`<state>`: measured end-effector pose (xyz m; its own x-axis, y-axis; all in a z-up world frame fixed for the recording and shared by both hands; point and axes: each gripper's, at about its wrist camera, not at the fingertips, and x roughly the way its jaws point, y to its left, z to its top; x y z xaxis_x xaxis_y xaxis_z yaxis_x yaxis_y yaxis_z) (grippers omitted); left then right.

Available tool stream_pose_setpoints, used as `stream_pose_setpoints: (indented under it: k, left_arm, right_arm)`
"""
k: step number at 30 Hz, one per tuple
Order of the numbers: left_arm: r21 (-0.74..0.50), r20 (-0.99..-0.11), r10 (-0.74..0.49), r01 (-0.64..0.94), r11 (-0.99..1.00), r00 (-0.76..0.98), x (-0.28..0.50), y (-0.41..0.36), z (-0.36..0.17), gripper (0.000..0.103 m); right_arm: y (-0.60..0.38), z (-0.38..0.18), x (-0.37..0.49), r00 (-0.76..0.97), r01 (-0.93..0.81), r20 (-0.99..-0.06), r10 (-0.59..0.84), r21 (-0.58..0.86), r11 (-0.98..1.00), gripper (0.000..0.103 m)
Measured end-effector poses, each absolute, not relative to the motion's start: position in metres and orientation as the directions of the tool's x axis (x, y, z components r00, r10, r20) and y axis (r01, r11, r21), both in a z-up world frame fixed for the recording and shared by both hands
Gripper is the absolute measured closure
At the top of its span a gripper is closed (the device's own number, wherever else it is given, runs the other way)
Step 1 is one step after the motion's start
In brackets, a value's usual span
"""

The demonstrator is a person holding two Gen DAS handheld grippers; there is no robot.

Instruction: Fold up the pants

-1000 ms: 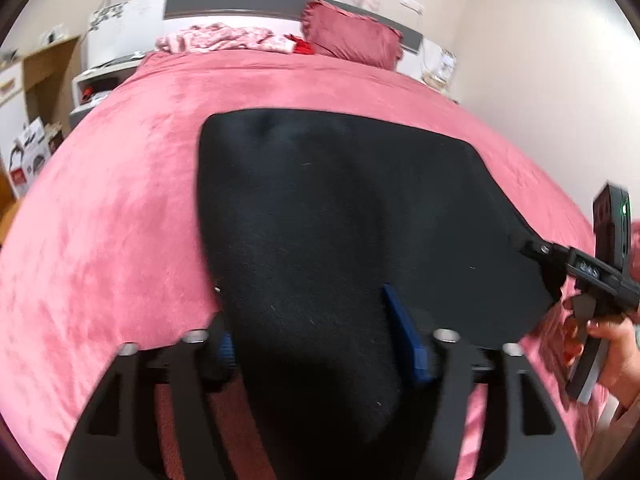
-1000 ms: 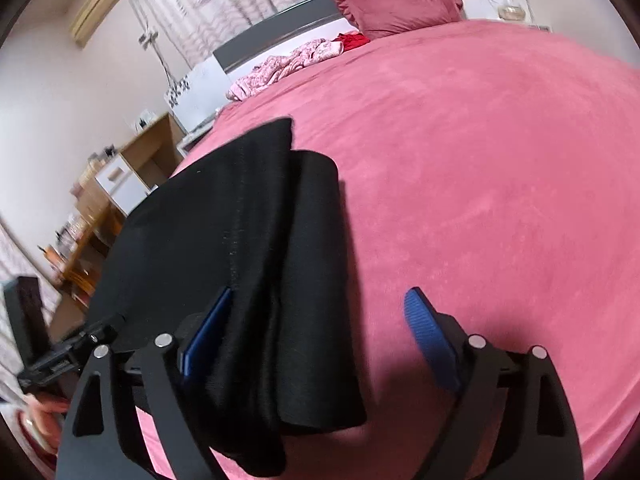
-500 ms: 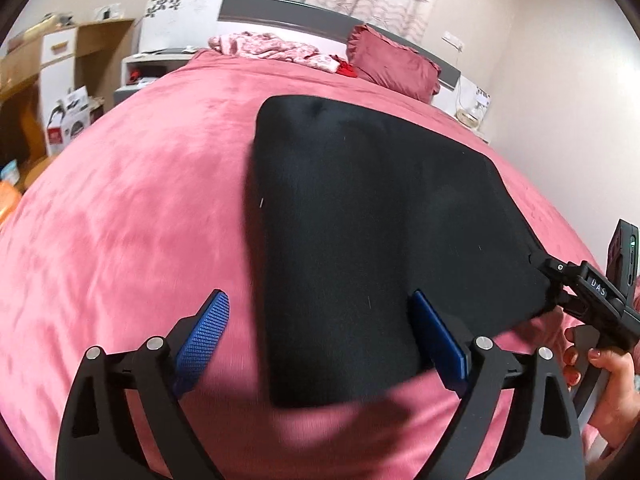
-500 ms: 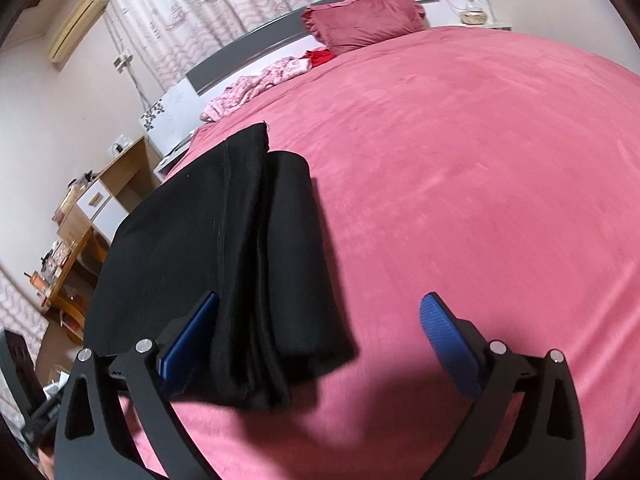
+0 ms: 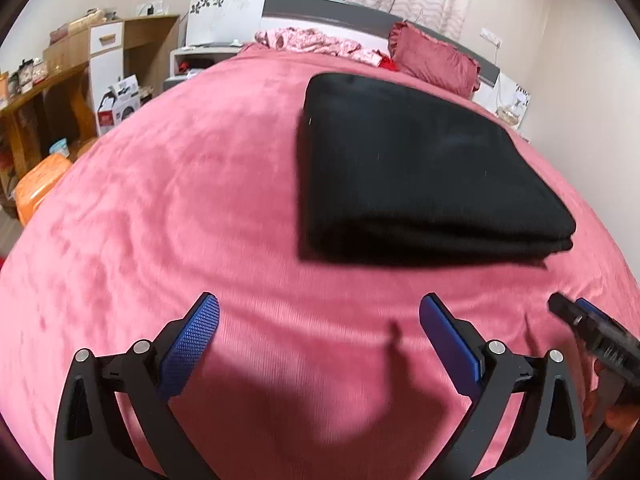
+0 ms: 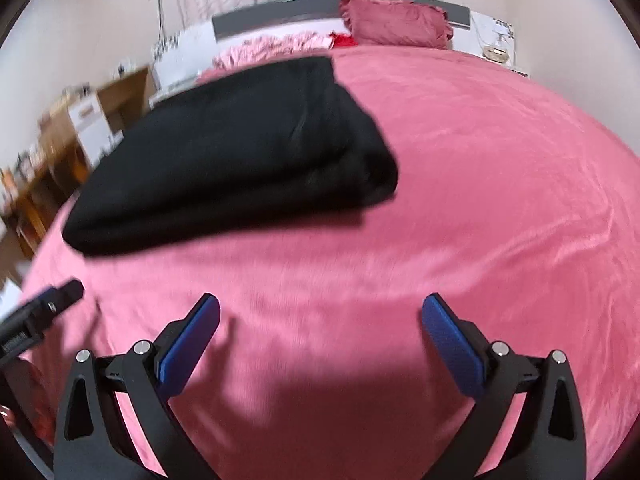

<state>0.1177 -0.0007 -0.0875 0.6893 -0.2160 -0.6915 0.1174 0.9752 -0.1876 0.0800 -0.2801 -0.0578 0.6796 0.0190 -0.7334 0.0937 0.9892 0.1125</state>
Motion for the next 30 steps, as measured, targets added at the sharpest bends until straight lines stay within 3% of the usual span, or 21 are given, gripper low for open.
stream_pose_setpoints:
  k: [5,10,17,30]
  left_arm:
    - [-0.146,-0.745,-0.179,0.104,0.984,0.643,0.111,-0.005,-0.097,0.004]
    - [-0.011,-0.786,-0.081,0.117,0.993,0.613,0.101,-0.02,-0.101,0.004]
    - [0.144,-0.755,0.024,0.13,0.981,0.655,0.075,-0.034,-0.099,0.004]
    - [0.106,-0.648,-0.028,0.126,0.986,0.761,0.031,-0.036,-0.056,0.004]
  right_arm:
    - [-0.283,-0.069,0.086,0.625,0.125,-0.781,-0.008,0.091,0.988,0.002]
    - [-0.284,-0.07,0.078,0.617,0.136,-0.786,-0.019,0.083,0.987,0.002]
    - [-0.268,-0.07,0.058,0.613,0.087,-0.788,-0.044,0.013,0.996,0.002]
    - [-0.256,-0.038,0.03,0.697,0.05,-0.716,-0.043,-0.011,0.999,0.002]
